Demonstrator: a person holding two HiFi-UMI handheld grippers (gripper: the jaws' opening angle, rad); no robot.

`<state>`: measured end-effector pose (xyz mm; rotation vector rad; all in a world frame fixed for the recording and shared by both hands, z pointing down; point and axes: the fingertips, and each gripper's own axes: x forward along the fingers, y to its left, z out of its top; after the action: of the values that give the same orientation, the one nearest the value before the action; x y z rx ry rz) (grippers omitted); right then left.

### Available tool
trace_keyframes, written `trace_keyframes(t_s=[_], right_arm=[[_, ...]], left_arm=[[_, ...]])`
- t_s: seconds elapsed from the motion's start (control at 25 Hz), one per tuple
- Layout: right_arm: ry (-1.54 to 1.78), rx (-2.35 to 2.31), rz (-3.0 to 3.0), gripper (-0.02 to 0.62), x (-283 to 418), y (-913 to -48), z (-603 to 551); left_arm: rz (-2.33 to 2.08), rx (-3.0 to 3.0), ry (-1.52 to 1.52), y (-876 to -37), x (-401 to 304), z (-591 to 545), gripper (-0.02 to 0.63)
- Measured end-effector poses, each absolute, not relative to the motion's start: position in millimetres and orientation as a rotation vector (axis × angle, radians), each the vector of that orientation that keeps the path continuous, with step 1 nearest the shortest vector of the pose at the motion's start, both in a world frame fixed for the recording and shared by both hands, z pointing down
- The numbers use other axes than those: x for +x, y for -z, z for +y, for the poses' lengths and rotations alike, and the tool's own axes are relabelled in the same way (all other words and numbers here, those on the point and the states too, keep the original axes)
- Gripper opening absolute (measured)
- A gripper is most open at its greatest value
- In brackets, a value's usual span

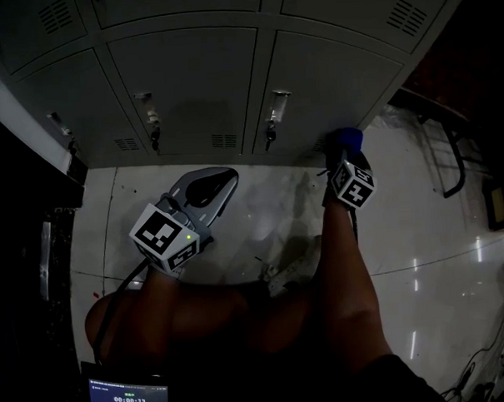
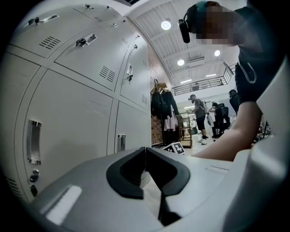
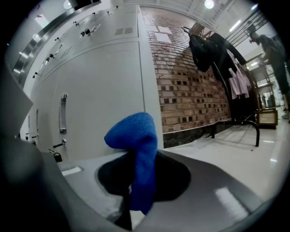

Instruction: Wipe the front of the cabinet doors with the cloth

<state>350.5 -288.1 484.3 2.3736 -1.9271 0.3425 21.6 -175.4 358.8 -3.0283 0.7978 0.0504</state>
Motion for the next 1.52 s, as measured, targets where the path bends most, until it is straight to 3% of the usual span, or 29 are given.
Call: trace_keyframes(t_s=[0.48,0.84,1.04,1.52], right_arm=[[-0.353,1.862,-2.296,0.074,182,-511,-277],[-0.313,1.589,-2.418,0.074,105,-529,-288],[-0.330,1.586,-2.392,0.074,104,-544,-307],[-0.352,1.771,-2.262,0.074,175,-544,-321]], left_arm=[[0.784,-3.014,-0.085,-348,20,-172,0.011],[0.806,-3.016,-0.075,-351,19,-176,0.011],[0.818,-3.017,-0.065,-354,17,-181,0.012],[0.823,-3.020,-0.052,-357,16,-181,0.011]])
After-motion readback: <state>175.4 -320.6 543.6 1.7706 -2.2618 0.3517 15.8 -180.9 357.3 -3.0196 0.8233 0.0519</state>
